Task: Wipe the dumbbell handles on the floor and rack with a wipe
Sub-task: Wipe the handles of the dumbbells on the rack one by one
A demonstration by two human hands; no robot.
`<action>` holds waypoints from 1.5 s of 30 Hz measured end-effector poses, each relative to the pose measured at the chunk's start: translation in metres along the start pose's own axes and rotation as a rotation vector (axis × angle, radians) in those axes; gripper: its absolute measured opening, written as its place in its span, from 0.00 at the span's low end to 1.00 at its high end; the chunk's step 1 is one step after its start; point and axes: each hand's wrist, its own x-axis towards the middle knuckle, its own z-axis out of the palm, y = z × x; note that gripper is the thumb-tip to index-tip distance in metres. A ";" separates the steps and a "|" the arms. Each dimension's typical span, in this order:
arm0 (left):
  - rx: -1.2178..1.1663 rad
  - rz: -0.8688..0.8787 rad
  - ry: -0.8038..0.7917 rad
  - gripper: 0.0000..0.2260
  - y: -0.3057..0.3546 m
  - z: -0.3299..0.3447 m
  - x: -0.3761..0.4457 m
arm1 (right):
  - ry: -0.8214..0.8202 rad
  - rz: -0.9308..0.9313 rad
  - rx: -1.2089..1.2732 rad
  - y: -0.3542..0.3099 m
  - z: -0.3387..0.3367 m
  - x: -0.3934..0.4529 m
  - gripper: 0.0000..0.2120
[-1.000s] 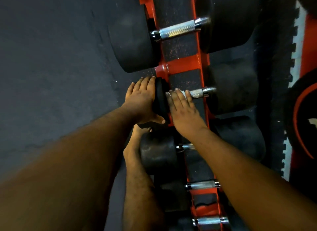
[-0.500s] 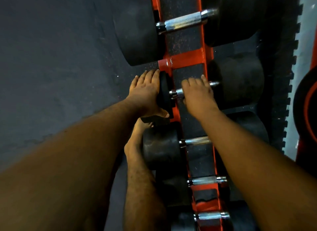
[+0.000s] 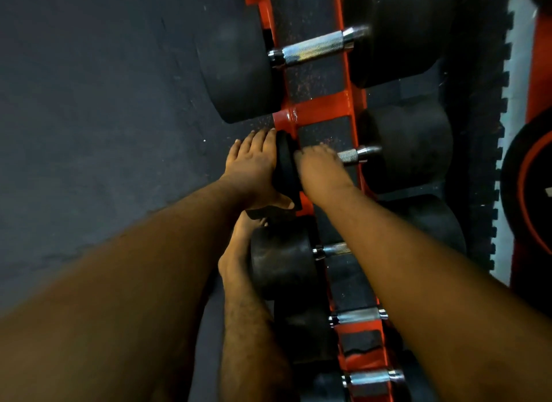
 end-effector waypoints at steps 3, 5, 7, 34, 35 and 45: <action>-0.002 -0.006 0.001 0.66 0.000 0.001 0.000 | 0.176 0.009 0.143 0.000 0.020 -0.023 0.22; -0.001 -0.010 0.006 0.66 0.000 0.001 0.000 | 0.229 -0.042 0.250 0.004 0.033 -0.044 0.26; -0.006 -0.008 0.019 0.66 -0.001 0.002 0.000 | 0.280 -0.017 0.476 0.000 0.042 -0.068 0.23; 0.020 0.005 -0.008 0.66 -0.002 0.002 0.003 | 0.665 1.129 2.670 0.018 -0.009 -0.014 0.05; 0.021 0.003 -0.004 0.66 -0.002 0.002 0.003 | 0.708 1.106 2.690 0.016 -0.011 -0.016 0.03; 0.046 -0.006 0.000 0.66 0.000 0.001 0.001 | 0.168 1.004 2.448 -0.028 0.013 -0.018 0.12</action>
